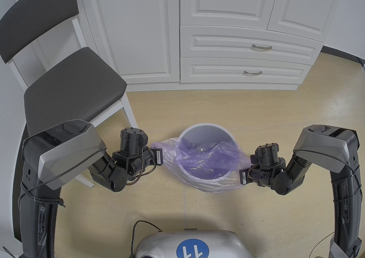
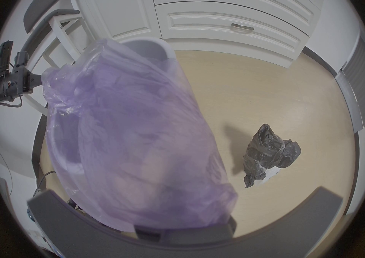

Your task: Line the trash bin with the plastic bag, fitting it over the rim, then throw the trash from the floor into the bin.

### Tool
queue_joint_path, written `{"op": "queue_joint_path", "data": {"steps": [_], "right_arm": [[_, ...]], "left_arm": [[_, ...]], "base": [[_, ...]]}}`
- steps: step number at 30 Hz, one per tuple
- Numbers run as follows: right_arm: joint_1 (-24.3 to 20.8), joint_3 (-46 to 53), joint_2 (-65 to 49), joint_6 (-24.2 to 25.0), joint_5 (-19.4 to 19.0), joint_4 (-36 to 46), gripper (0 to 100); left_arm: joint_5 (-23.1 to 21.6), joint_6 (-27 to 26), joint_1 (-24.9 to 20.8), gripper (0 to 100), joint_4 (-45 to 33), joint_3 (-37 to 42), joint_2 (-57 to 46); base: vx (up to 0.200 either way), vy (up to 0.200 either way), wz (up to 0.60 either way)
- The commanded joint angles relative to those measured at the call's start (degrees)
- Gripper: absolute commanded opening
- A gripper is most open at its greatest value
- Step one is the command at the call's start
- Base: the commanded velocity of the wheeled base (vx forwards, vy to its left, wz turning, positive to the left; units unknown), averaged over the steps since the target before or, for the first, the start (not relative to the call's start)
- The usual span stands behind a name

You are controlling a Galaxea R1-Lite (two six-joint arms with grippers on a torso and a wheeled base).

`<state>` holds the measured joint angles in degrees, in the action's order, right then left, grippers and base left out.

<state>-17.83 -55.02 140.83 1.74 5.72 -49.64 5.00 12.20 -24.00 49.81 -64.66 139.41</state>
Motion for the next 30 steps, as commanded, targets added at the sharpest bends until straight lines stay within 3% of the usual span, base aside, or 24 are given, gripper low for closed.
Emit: {"op": "queue_joint_path", "data": {"steps": [1, 21, 22, 30], "right_arm": [[0.1, -0.2, 0.3, 0.0, 0.0, 0.0, 0], [0.5, 0.1, 0.7, -0.1, 0.0, 0.2, 0], [0.5, 0.3, 0.3, -0.1, 0.0, 0.2, 100], [2.2, 3.9, -4.4, -3.1, -1.3, 0.6, 100]], "left_arm": [[0.0, 0.0, 0.0, 0, 0.0, -0.1, 0.3], [0.0, 0.2, 0.1, 0, 0.1, -0.6, 0.6], [0.0, 0.2, 0.1, 0, 0.1, -0.6, 0.6], [0.0, 0.2, 0.0, 0, 0.1, 0.0, 0.0]], "base": [[0.0, 0.0, 0.0], [0.0, 0.0, 0.0], [0.0, 0.0, 0.0], [0.0, 0.0, 0.0]]}}
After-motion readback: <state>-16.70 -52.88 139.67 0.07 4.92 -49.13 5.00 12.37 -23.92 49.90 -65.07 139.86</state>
